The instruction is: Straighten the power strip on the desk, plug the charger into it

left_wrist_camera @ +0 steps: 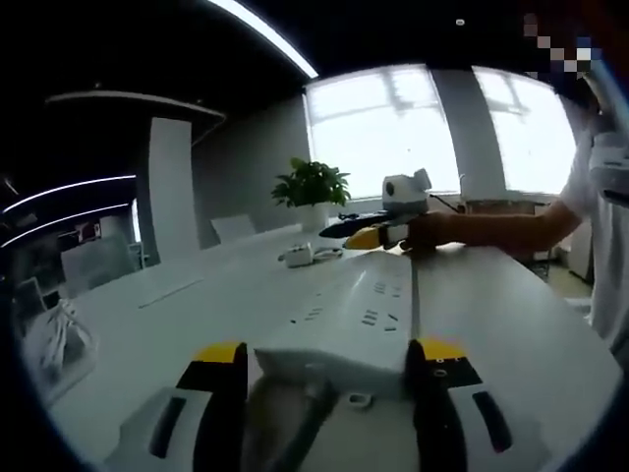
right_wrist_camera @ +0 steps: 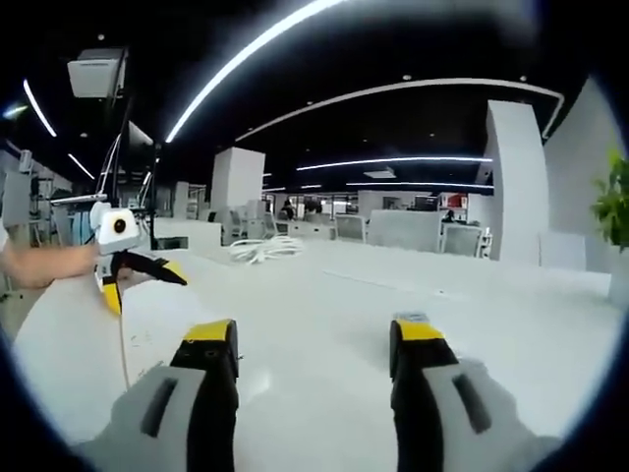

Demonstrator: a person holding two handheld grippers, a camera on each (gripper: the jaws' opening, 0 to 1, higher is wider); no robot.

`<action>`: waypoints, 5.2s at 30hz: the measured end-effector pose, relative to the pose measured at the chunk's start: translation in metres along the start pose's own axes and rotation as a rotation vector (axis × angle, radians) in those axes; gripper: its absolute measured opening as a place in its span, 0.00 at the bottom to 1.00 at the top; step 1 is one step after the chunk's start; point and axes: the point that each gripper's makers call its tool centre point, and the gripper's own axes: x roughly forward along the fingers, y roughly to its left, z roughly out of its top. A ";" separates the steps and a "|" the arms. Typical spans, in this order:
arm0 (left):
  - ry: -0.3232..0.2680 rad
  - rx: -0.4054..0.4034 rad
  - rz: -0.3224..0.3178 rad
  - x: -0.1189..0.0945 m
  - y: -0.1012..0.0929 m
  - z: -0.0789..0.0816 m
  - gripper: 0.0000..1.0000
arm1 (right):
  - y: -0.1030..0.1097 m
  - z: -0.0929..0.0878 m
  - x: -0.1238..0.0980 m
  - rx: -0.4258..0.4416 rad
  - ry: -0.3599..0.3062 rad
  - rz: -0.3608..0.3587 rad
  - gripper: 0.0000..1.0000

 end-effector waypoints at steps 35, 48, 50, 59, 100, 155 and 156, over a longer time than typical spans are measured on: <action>-0.010 -0.010 -0.016 0.002 -0.004 0.001 0.67 | -0.016 -0.007 0.002 -0.034 0.023 -0.063 0.57; -0.011 -0.013 -0.016 0.002 -0.004 0.001 0.67 | -0.020 -0.009 0.001 -0.035 0.030 -0.082 0.56; -0.011 -0.014 -0.016 0.002 -0.005 0.001 0.67 | -0.021 -0.009 0.000 -0.033 0.032 -0.087 0.56; -0.011 -0.017 -0.016 0.002 -0.004 0.000 0.67 | -0.025 -0.011 0.000 -0.037 0.040 -0.106 0.55; -0.013 -0.023 -0.015 0.003 -0.004 0.001 0.67 | -0.041 -0.017 0.001 -0.025 0.062 -0.155 0.52; -0.015 -0.027 -0.015 0.003 -0.003 0.001 0.67 | -0.071 -0.028 0.012 -0.014 0.091 -0.231 0.46; -0.015 -0.026 -0.015 0.003 -0.003 0.001 0.67 | -0.073 -0.029 0.014 -0.021 0.098 -0.230 0.46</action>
